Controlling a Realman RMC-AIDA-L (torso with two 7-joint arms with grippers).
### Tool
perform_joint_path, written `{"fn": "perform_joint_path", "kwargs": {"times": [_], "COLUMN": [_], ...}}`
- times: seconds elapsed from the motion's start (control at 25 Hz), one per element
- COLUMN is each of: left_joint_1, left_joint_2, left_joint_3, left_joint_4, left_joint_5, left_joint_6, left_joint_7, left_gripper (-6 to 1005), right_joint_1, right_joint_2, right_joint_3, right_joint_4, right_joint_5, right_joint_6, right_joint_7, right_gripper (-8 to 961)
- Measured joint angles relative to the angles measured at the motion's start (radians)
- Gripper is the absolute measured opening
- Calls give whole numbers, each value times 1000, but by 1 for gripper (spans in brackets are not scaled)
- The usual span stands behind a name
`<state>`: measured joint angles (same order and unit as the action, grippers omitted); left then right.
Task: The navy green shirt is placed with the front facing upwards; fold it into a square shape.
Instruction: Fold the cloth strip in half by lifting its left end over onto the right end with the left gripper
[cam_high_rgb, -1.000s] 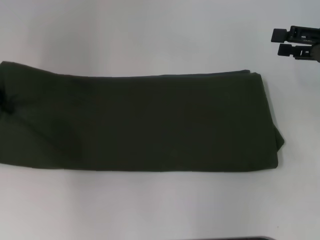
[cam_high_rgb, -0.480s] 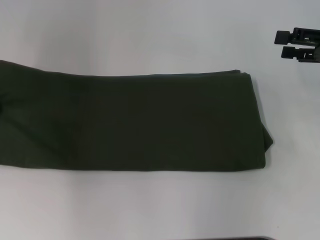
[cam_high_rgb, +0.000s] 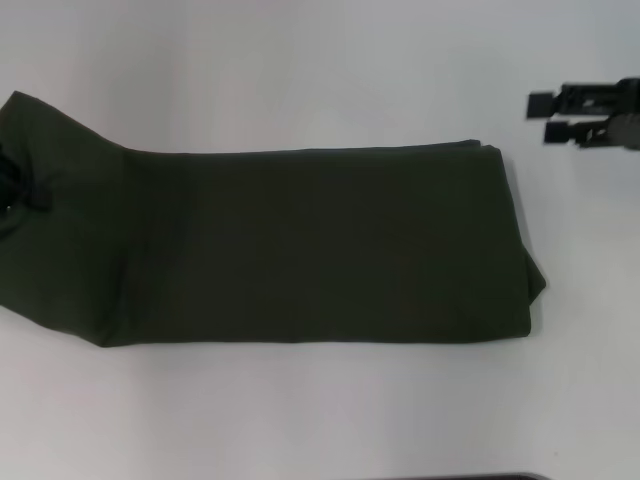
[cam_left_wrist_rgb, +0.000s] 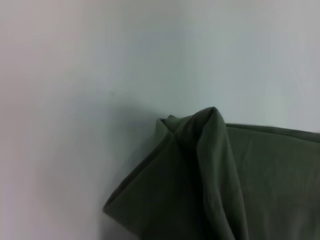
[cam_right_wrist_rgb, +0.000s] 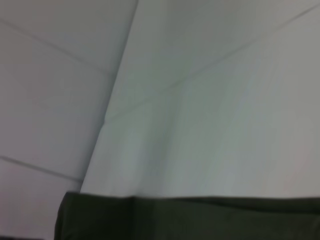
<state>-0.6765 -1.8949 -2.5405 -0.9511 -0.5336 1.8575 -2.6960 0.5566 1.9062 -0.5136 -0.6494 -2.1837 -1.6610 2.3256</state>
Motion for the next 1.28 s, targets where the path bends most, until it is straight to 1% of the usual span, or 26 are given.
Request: {"fn": "perform_joint_path", "kwargs": {"times": [0.12,0.24,0.4,0.48,0.52,0.64,0.76,0.8,0.88,1.08,1.2,1.28], "left_joint_1": [6,8,8,8,8,8,8,8,7,2,-1,-2], "left_joint_2": [1,-3,-13,-14,-14,-16,-17,-17,-18,-21,-25,-27], "left_joint_3": [-1,-2,-2,0,1,-2,-4,-4,-4,1,5,6], "left_joint_4": [0,-10,-22,-19,-18,-16,-18,-18,-20,-19,-17,-18], "left_joint_5": [-1,-9,-26,-28,-28,-29,-30,-30,-30,-31,-31,-31], "left_joint_6": [-1,21,41,38,36,34,35,35,33,32,29,27], "left_joint_7": [1,11,28,29,30,35,36,36,36,37,37,37], "left_gripper": [111,111,112,112,112,112,111,111,111,111,111,111], "right_joint_1": [39,89,173,225,245,299,325,328,330,315,300,303], "right_joint_2": [5,17,48,73,83,124,163,170,177,183,188,189], "right_joint_3": [-94,-164,-205,-207,-208,-232,-263,-268,-279,-287,-306,-334], "right_joint_4": [2,5,50,101,123,182,198,199,207,232,258,284], "right_joint_5": [-1,-1,1,2,1,-1,-2,-1,0,15,54,62], "right_joint_6": [-24,-30,0,27,38,75,86,83,75,80,126,165], "right_joint_7": [28,53,62,59,58,58,63,63,64,55,36,36], "right_gripper": [838,827,812,805,802,791,780,776,769,751,740,733]}}
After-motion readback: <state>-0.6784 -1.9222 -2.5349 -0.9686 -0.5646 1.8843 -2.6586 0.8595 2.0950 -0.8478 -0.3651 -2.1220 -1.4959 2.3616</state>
